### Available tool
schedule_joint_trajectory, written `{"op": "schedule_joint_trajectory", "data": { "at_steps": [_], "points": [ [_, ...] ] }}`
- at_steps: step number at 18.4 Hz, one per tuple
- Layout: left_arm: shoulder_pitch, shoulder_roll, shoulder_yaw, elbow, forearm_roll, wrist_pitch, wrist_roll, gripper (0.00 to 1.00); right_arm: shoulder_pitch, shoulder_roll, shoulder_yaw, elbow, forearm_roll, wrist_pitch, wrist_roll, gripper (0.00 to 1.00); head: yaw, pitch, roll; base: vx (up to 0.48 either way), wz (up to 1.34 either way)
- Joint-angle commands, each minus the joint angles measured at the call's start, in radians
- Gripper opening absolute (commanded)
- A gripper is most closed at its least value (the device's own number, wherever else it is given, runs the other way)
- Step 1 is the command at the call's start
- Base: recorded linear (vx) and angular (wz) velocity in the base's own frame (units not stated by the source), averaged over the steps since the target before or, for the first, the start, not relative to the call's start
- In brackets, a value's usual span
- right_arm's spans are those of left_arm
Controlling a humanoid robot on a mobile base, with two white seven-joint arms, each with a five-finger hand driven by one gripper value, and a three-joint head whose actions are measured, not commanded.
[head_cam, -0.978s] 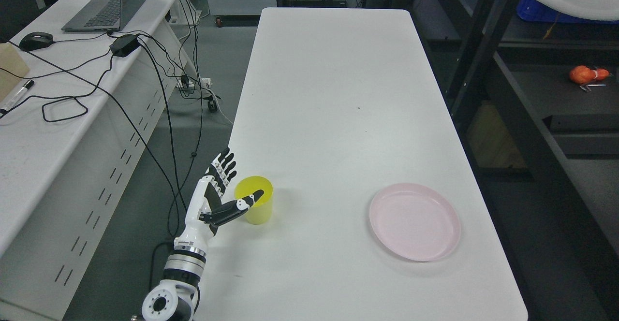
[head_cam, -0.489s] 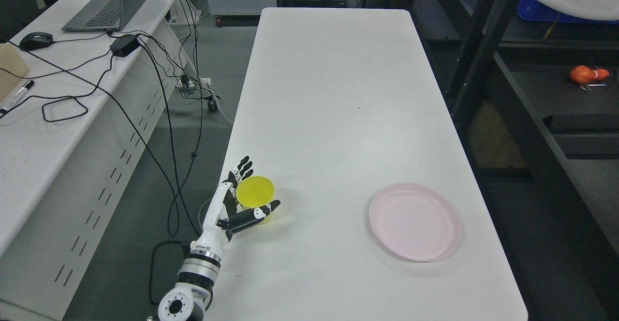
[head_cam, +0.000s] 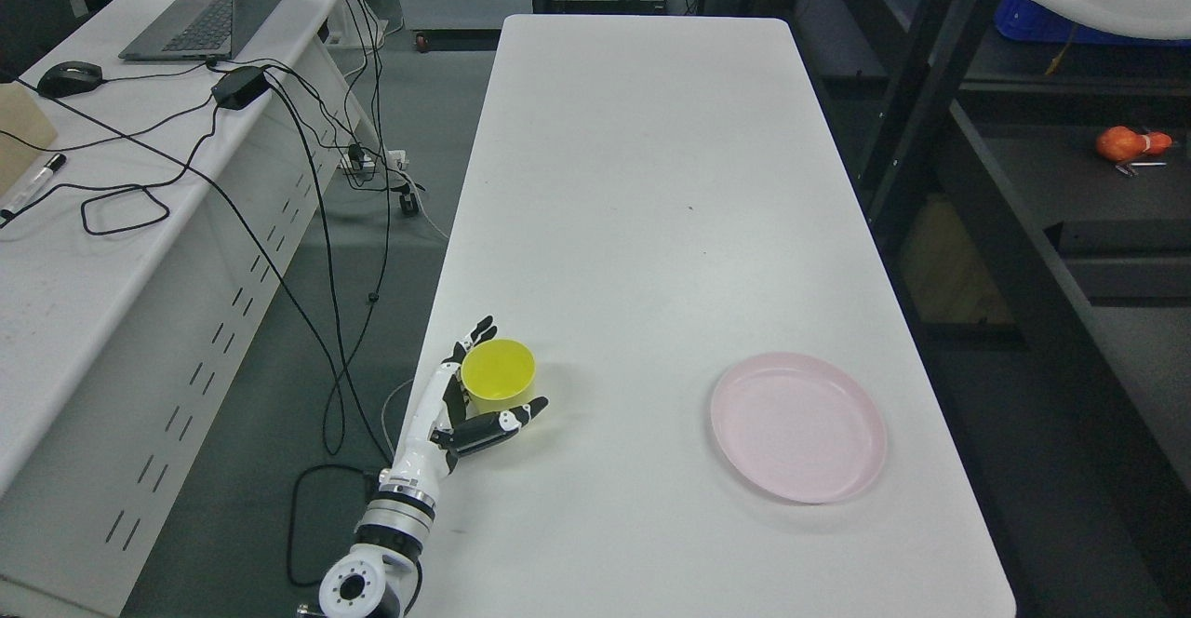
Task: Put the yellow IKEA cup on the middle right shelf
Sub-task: 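Close the left hand around the yellow cup, then lift the yellow cup off the table with the left hand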
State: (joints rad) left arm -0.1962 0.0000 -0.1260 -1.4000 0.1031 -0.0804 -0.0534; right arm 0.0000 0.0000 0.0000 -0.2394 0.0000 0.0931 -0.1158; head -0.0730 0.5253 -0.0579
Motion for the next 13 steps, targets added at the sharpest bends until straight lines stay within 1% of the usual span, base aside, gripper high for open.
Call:
{"op": "schedule_joint_trajectory", "data": {
  "at_steps": [1,2,3,5,8,10,13],
  "points": [
    [-0.023,0.017,0.02,0.116,0.003,-0.001,0.004,0.72,0.014,-0.017,0.017,0.0,-0.025,0.0,-0.001,0.99,0.0,0.0,0.0,0.0,0.0],
    [-0.023,0.017,0.023,0.116,0.009,-0.001,0.004,0.66,0.014,-0.017,0.017,0.0,-0.025,0.0,-0.001,1.0,0.0,0.0,0.0,0.0,0.0],
    [-0.023,0.017,0.038,0.121,0.027,-0.001,0.006,0.54,0.014,-0.017,0.017,0.0,-0.025,0.0,-0.001,0.99,0.0,0.0,0.0,0.0,0.0],
    [-0.023,0.017,0.055,0.127,0.11,-0.01,0.007,0.35,0.014,-0.017,0.017,0.0,-0.025,0.0,-0.001,1.0,0.0,0.0,0.0,0.0,0.0],
    [-0.023,0.017,0.078,0.124,0.199,-0.145,0.01,0.01,0.014,-0.017,0.017,0.0,-0.025,0.0,-0.001,0.99,0.0,0.0,0.0,0.0,0.0],
    [-0.023,0.017,0.094,0.086,0.222,-0.191,0.007,0.0,0.014,-0.017,0.017,0.0,-0.025,0.0,-0.001,0.99,0.0,0.0,0.0,0.0,0.0],
    [-0.012,0.017,0.109,-0.1,0.279,-0.194,0.006,0.0,0.014,-0.017,0.017,0.0,-0.025,0.0,-0.001,0.99,0.0,0.0,0.0,0.0,0.0]
  ]
}}
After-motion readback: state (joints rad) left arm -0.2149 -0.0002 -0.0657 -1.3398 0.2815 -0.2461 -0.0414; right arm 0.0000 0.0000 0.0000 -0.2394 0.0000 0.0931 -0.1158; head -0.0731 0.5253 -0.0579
